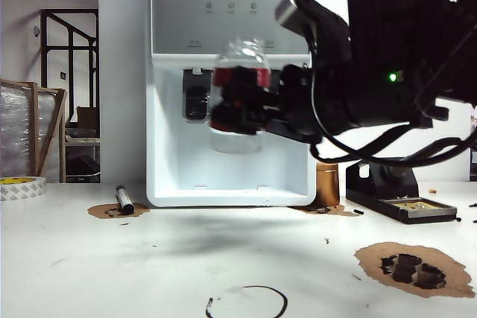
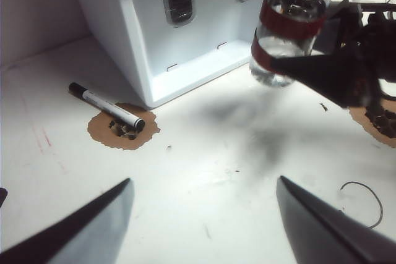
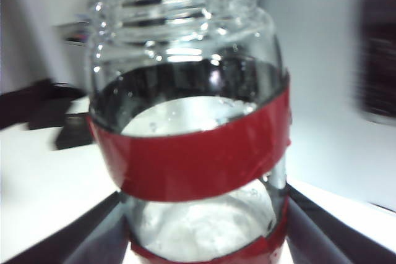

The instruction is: Pick up the water bottle with two loops of red belts, then reach the front water dispenser and gently press the gray-black baffle horizontally to get a little water.

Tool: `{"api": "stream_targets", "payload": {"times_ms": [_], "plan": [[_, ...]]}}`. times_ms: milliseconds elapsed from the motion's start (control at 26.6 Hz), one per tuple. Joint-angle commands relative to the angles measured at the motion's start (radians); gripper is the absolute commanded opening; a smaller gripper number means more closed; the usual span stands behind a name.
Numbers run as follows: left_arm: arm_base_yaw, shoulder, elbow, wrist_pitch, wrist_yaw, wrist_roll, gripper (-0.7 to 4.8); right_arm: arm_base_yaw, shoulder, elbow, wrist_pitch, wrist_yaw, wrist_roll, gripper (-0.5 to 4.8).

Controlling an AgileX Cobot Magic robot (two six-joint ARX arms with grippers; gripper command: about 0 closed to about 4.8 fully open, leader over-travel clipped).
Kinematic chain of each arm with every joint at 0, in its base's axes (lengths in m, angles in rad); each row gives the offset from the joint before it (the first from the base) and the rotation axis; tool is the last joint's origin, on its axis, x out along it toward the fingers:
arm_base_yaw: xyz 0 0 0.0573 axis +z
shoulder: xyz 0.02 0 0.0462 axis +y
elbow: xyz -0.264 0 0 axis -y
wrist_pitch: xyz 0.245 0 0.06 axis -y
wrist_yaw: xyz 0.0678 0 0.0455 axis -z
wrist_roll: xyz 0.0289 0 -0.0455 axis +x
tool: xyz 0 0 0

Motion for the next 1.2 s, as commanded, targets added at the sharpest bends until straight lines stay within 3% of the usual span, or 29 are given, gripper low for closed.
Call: {"api": "stream_targets", "payload": {"times_ms": [38, 263, 1204], "plan": [[0.002, 0.002, 0.005, 0.002, 0.006, 0.003, 3.74, 0.021, -0.009, 0.003, 0.071, -0.114, 0.023, 1.62], [0.002, 0.001, 0.005, 0.001, 0.008, 0.004, 3.74, 0.021, -0.007, 0.003, 0.106, -0.292, 0.077, 1.63], [0.002, 0.001, 0.005, 0.001, 0.012, 0.004, 3.74, 0.045, 0.285, 0.006, 0.161, -0.246, 0.028, 1.63]]}}
